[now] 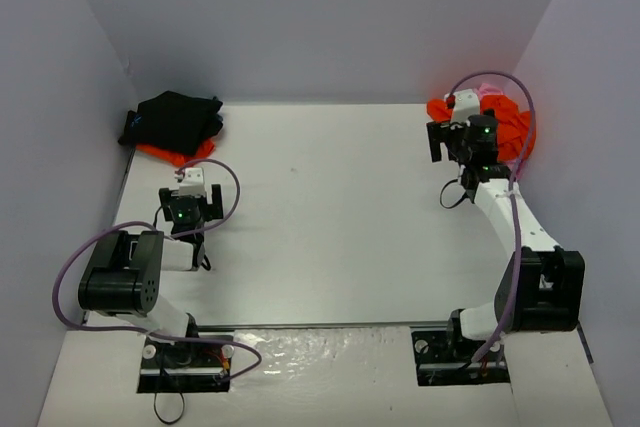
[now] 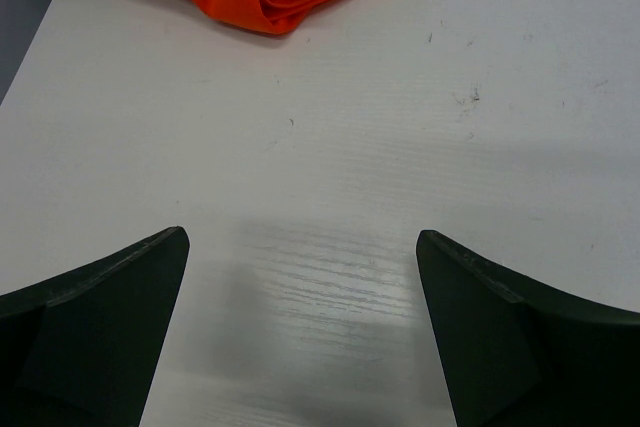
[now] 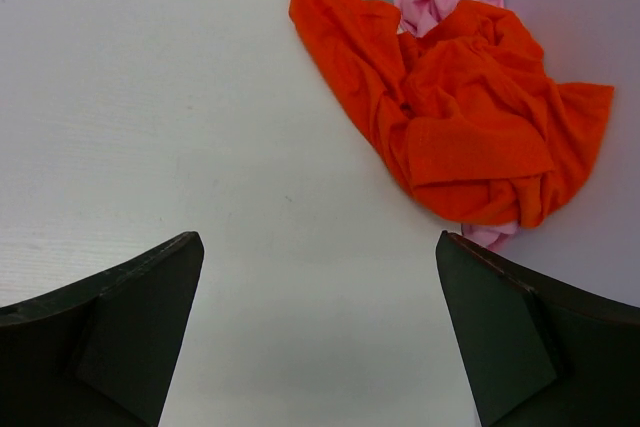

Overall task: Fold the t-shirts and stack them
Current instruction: Grab the tshirt from the pile

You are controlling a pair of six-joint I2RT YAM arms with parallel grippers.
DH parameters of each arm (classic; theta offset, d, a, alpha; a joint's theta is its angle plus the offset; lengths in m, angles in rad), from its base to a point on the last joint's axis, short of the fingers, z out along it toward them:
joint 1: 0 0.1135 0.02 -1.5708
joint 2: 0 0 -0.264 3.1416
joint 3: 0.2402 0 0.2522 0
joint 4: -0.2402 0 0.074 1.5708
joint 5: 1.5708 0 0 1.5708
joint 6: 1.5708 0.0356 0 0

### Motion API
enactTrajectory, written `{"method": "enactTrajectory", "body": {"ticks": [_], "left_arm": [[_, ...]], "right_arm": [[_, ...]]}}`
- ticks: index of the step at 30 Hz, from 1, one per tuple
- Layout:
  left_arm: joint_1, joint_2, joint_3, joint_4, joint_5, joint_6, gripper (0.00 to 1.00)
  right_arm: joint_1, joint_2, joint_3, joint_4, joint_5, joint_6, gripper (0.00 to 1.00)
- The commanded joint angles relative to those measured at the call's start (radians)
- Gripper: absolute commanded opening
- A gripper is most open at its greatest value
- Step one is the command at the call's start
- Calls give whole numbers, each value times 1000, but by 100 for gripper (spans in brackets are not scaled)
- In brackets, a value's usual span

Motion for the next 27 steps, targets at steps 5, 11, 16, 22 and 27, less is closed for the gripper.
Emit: {"method": "enactTrajectory", "body": {"ticks": [5, 11, 16, 22, 27], "left_arm": [[-3, -21, 44, 63, 6, 2, 97], [-3, -21, 44, 61, 6, 2, 97], [-3, -21, 44, 62, 6, 2, 97], [-3, -21, 44, 63, 6, 4, 97], [-3, -21, 45, 61, 10, 4, 97]], "right_arm": [[76, 151, 215, -54, 200, -85, 99], [65, 384, 422, -77, 395, -118, 99], [42, 600, 680, -164, 473, -164, 96], [-47, 762, 902, -245, 464, -105, 92], [-81, 840, 954, -295, 490, -104, 92]]}}
